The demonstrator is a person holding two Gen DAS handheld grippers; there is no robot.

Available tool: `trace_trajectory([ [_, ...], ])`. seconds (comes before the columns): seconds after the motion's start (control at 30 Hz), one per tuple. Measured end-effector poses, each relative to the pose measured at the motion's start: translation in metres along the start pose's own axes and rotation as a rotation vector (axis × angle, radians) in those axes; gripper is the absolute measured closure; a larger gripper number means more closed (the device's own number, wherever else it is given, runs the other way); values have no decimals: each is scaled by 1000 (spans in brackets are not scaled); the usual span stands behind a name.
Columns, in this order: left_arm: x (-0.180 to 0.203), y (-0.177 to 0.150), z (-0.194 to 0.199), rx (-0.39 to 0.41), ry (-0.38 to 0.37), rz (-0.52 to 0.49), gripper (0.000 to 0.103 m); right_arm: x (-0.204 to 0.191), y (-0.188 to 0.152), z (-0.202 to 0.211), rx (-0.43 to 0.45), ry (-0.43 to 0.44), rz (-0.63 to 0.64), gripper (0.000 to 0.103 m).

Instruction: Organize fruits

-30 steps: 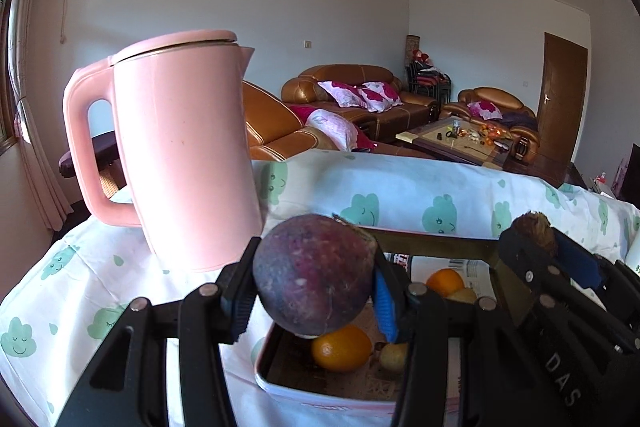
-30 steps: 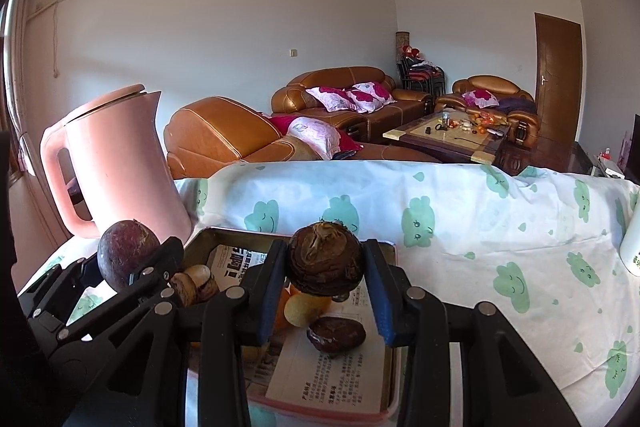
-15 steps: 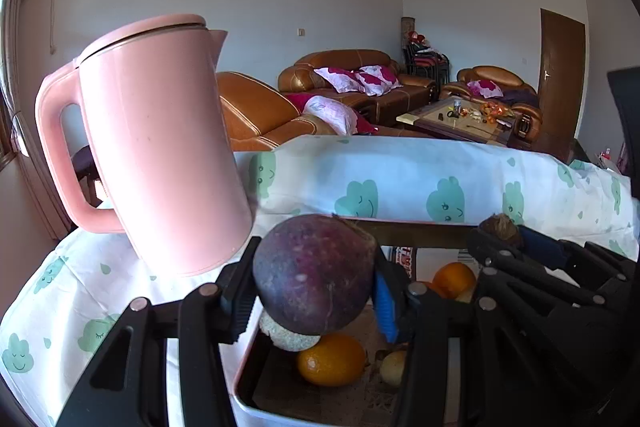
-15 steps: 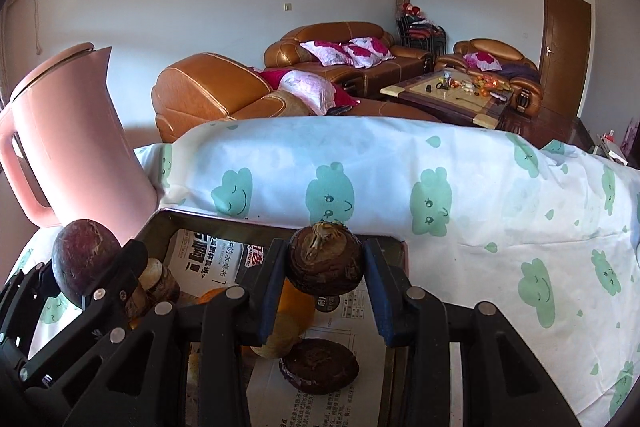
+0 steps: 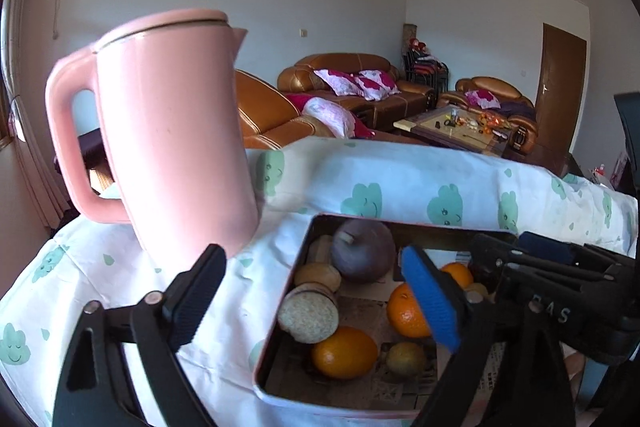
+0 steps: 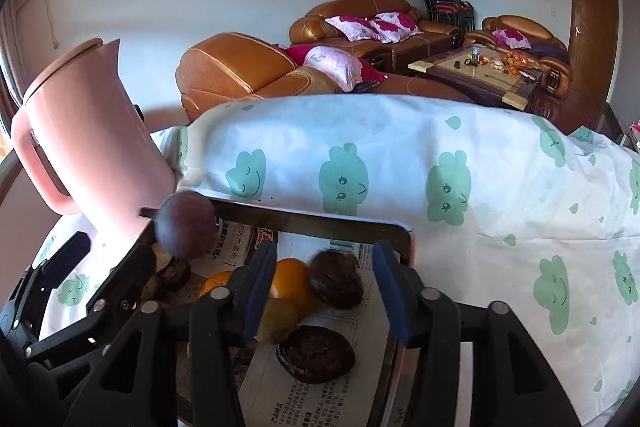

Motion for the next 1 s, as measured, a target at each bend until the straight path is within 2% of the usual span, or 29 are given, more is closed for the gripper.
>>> trace_trajectory([
  [0.1,0,6,19,68,-1,-25,0,2,2,15,56,-7,1,29],
  [0.23,-1,6,31,132,33,-31,0,-3,-6,37,157,-92,28,27],
  [0.37,-1,-1,32,124,53,-44,0,2,-18,52,232,-166,-2,25],
  [0.5,3,-10,30,118,56,-51,0,10,-27,61,277,-204,-42,25],
  [0.63,6,-17,35,133,82,-76,0,13,-34,66,294,-220,-60,25],
  [0.8,3,-20,47,167,69,-50,0,15,-44,73,309,-198,-82,24],
  [1.0,0,-23,60,199,63,-24,0,9,-54,97,415,-211,-64,24],
])
Point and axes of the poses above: each gripper's, at about its wrist camera, not at the fingertips, and z roughly against the way its jaws point, x to its right, y to its top, the point moved 4 cm from there along -z, roughly the way its jaws point, and after that the axes turned 13 degrees about -y, right-handed, at the moved point
